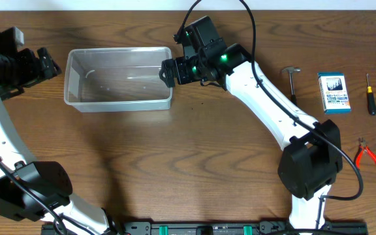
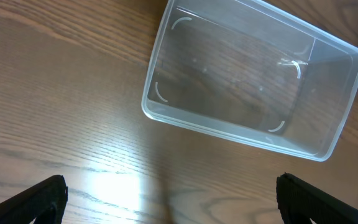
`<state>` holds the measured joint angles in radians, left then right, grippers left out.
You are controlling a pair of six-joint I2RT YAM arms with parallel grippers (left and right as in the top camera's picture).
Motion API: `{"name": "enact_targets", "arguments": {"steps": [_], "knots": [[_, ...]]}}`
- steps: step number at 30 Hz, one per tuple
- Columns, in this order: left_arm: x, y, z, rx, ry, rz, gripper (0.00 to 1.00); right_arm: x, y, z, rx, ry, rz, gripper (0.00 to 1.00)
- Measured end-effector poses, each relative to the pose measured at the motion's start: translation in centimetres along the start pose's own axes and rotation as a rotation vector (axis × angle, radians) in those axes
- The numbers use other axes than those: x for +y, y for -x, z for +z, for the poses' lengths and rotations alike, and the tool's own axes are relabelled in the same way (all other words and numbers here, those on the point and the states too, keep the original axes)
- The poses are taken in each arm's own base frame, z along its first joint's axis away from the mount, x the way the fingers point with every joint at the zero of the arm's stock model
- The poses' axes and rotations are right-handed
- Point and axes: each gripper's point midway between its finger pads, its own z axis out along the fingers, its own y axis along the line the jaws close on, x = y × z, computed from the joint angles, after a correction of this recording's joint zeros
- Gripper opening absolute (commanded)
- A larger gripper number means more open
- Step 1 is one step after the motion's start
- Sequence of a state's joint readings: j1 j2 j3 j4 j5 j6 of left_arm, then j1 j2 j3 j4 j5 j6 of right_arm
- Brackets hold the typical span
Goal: Pack container
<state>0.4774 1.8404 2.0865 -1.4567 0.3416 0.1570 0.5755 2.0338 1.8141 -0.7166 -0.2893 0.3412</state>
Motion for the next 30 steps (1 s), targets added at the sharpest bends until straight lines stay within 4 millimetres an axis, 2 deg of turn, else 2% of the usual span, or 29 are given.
{"name": "enact_targets", "arguments": {"steps": [8, 16, 25, 30], "knots": [[-0.3, 0.1, 0.0, -0.004, -0.019, 0.001, 0.98, -1.4, -1.0, 1.6, 0.038, -0.044, 0.036, 0.99], [-0.4, 0.1, 0.4, 0.007, -0.027, -0.002, 0.98, -2.3, -1.3, 1.6, 0.043, -0.093, 0.077, 0.99], [-0.7, -0.8, 3.2, 0.071, -0.040, 0.013, 0.98, -2.5, -1.4, 1.6, 0.044, -0.106, 0.101, 0.99], [-0.7, -0.8, 3.5, 0.072, -0.041, 0.016, 0.98, -2.6, -1.4, 1.9, 0.043, -0.106, 0.107, 0.99]]}}
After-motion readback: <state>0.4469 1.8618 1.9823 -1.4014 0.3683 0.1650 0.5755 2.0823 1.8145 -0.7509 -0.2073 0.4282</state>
